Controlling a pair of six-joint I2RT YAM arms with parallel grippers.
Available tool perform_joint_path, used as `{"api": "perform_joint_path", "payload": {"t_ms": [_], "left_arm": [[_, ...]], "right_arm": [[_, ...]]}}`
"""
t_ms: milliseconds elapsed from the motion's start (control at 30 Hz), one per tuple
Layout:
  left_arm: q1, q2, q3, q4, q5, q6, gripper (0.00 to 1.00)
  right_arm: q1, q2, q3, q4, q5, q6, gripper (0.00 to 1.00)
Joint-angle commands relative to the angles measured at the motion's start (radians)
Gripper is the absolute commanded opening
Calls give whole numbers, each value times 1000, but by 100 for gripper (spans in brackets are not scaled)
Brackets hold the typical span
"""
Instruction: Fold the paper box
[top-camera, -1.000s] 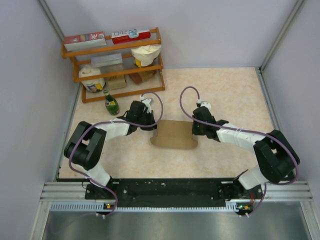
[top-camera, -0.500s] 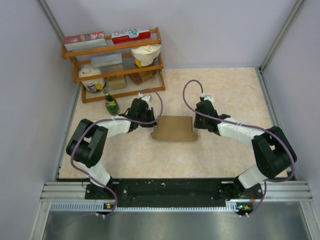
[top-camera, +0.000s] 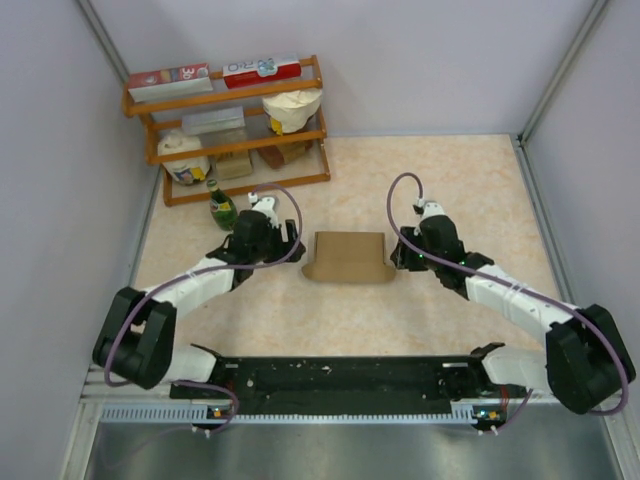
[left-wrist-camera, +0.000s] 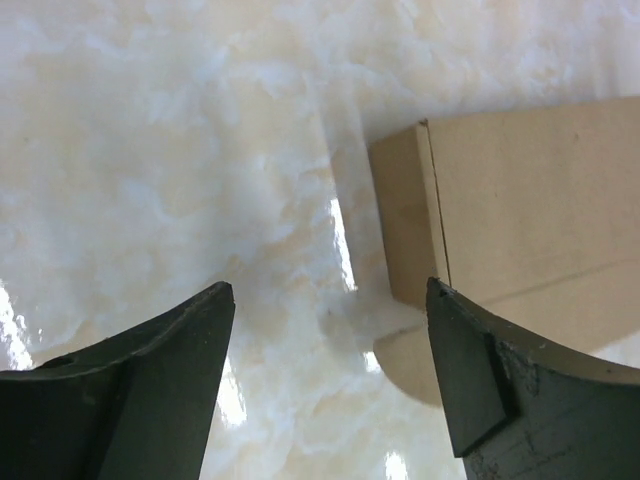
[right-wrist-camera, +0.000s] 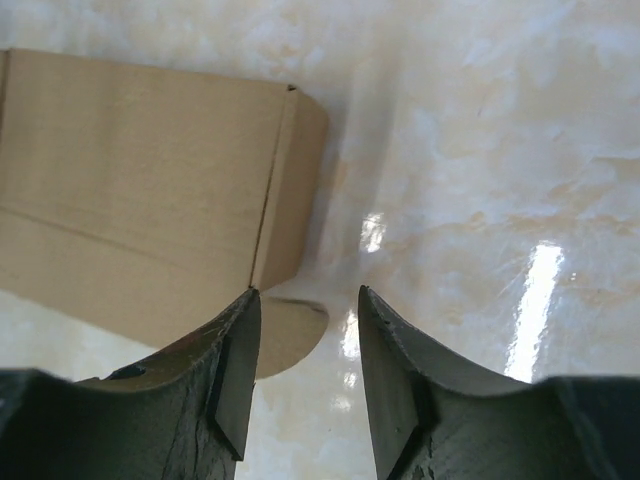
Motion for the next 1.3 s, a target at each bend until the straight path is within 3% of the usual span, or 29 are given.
{"api": "perform_joint_path", "payload": {"t_ms": [0, 100, 267, 700, 900, 1267], "left_arm": [[-1, -143, -78, 94, 97, 18, 87], [-38, -214, -126, 157, 229, 34, 96], [-122, -262, -169, 163, 178, 49, 96], [-125, -139, -166, 224, 210, 3, 93], [-147, -107, -147, 243, 248, -6, 87], [-188, -78, -149, 264, 239, -34, 85]], "right_arm": [[-4, -106, -50, 71, -155, -11, 48], [-4, -129, -69, 73, -240, 4, 59], [-3, -118, -86, 84, -296, 33, 67], [-1, -16, -92, 153, -320, 46, 67], [0, 4, -93, 156, -327, 47, 66], [2, 27, -98, 186, -385, 50, 59]]}}
